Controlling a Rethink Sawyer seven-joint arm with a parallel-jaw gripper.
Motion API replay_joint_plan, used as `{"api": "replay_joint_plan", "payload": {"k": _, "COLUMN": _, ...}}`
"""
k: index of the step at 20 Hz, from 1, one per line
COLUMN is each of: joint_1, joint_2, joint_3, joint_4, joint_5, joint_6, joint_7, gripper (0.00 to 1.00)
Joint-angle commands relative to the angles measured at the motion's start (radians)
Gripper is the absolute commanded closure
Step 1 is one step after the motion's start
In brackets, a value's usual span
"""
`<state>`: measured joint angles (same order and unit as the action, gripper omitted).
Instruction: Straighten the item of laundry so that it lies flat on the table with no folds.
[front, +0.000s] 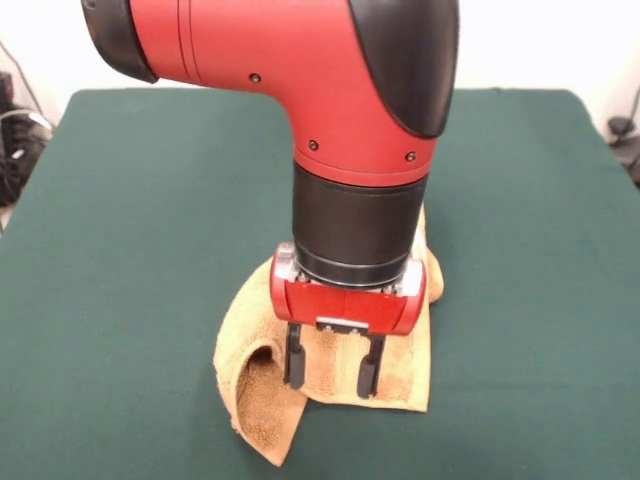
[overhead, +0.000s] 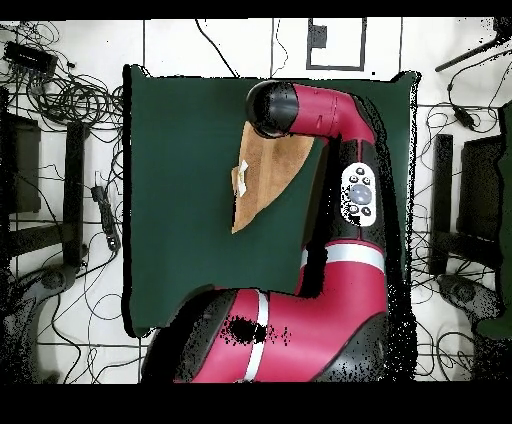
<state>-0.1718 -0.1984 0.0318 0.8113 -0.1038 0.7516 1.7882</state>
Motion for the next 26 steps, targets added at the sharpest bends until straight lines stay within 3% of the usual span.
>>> {"api": "replay_joint_plan", "payload": {"k": 1, "joint_1": 0.036, "joint_2": -0.038, "joint_3": 0.091, "joint_4": 0.222, "joint_5": 0.04, "joint_6": 0.101, "joint_7": 0.047, "gripper": 0.0}}
{"api": "replay_joint_plan", "payload": {"k": 26, "joint_1": 0.052, "joint_2": -0.083, "joint_3": 0.088, "joint_4": 0.303, "joint_5": 0.033, "joint_6": 0.074, "joint_7": 0.068, "gripper": 0.0}}
